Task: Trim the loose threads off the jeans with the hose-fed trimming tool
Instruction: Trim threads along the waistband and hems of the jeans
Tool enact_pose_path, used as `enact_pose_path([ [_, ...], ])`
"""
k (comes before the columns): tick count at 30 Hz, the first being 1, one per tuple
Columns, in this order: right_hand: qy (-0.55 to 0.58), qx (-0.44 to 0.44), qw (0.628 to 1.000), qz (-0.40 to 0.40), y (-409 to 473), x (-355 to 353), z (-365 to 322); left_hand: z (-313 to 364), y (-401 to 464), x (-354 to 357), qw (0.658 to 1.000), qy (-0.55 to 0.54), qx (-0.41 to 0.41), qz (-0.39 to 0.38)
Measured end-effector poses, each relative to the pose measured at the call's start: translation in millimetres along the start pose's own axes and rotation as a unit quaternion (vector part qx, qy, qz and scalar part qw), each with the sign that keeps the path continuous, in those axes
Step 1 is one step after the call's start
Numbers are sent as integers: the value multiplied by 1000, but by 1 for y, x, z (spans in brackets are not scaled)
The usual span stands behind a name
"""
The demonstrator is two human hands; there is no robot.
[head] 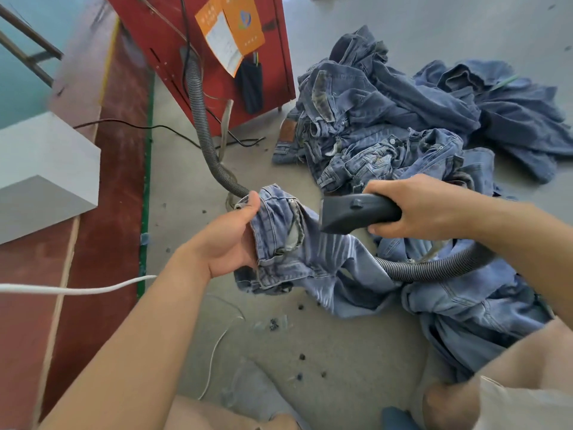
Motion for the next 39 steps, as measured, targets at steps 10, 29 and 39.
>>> enact_pose_path([
  [10,-282,-7,956,-80,-4,88,-7,7,9,-19,988,44,57,137],
  [29,-252,-42,967,19,-2,86,-27,13,1,-11,992,-40,29,117],
  [39,32,-3,992,122,-18,5,-12,21,-7,-39,970,165,26,174],
])
Point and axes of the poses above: each hand's wrist, its own y-axis towards the middle knuckle, its own x-axis out of the palm, z = x × y, the point moved 8 cm from there along y, towards the middle knuckle, and after that the axes turned 2 degrees about -y, right-handed, at the moved point
